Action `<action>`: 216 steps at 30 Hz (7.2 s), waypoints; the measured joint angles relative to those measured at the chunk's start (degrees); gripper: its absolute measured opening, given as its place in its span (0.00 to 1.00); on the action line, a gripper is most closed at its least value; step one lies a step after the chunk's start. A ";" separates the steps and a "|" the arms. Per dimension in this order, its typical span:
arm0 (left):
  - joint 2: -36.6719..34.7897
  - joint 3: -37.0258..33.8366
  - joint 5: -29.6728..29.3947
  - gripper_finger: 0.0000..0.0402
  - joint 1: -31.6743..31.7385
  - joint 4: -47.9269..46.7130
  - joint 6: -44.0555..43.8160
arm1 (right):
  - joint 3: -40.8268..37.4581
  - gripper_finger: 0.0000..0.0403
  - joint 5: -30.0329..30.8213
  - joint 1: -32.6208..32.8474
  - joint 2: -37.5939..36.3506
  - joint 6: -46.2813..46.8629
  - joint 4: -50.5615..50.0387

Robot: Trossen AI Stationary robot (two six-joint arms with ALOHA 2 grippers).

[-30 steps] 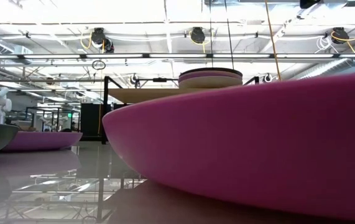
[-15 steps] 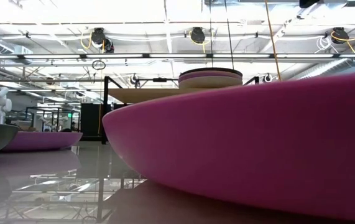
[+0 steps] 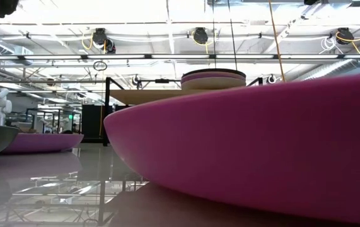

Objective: Place and stack plates onto a shelf
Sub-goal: Put the right pink plate on the shelf, then stack the purple plate on top of the pink plate on the shelf

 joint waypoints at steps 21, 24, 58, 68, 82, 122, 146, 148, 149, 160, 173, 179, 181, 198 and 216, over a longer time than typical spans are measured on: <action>-0.02 0.02 2.12 0.31 0.02 -0.01 -0.24 | 2.85 0.39 0.53 0.00 0.54 -1.78 3.23; -0.02 0.04 2.12 0.31 0.02 0.00 -0.24 | 7.34 0.39 3.63 0.00 2.58 -2.64 -3.52; -0.02 0.09 2.05 0.31 0.02 -0.14 -1.44 | 10.60 0.38 -31.04 2.36 31.09 44.34 -61.69; -0.02 0.09 2.05 0.31 0.02 -0.79 -1.44 | 1.58 0.38 -34.38 2.36 31.19 47.04 -44.42; 0.00 0.09 2.01 0.31 0.77 -1.87 -1.93 | -3.17 0.26 -34.17 2.34 30.91 53.57 -41.61; 0.05 0.09 0.00 0.31 3.50 -0.54 -8.67 | 9.54 0.00 2.25 -15.50 9.70 9.49 -3.20; -0.46 0.09 -8.36 0.31 5.27 0.83 0.27 | 42.25 0.00 -31.08 -63.13 52.24 9.36 7.79; -1.26 0.09 -12.66 0.31 5.36 1.03 2.33 | 44.95 0.00 -33.14 -64.57 55.59 8.60 5.68; -1.73 0.09 -15.51 0.31 5.40 1.10 3.30 | 45.99 0.00 -34.28 -65.19 57.08 8.12 4.97; -3.78 0.09 -26.35 0.31 6.13 0.15 15.29 | 47.32 0.00 -39.06 -68.08 65.86 1.46 7.83; -3.78 0.09 -21.70 0.31 10.91 0.23 10.06 | 47.31 0.00 -39.13 -67.75 67.28 -3.97 4.90; -3.78 0.09 -21.68 0.31 11.28 -0.29 8.82 | 47.30 0.01 -39.04 -67.76 67.28 -4.13 4.16; -3.78 0.09 -21.66 0.31 11.28 -1.05 8.79 | 47.30 0.02 -39.06 -67.76 67.28 -4.15 3.83; -3.78 0.09 -21.68 0.31 11.28 -1.82 8.37 | 47.24 0.04 -37.09 -67.73 67.28 -6.07 3.28; -3.78 0.09 -21.71 0.31 11.28 -2.32 8.11 | 47.17 0.24 -34.40 -67.73 67.34 -9.22 1.87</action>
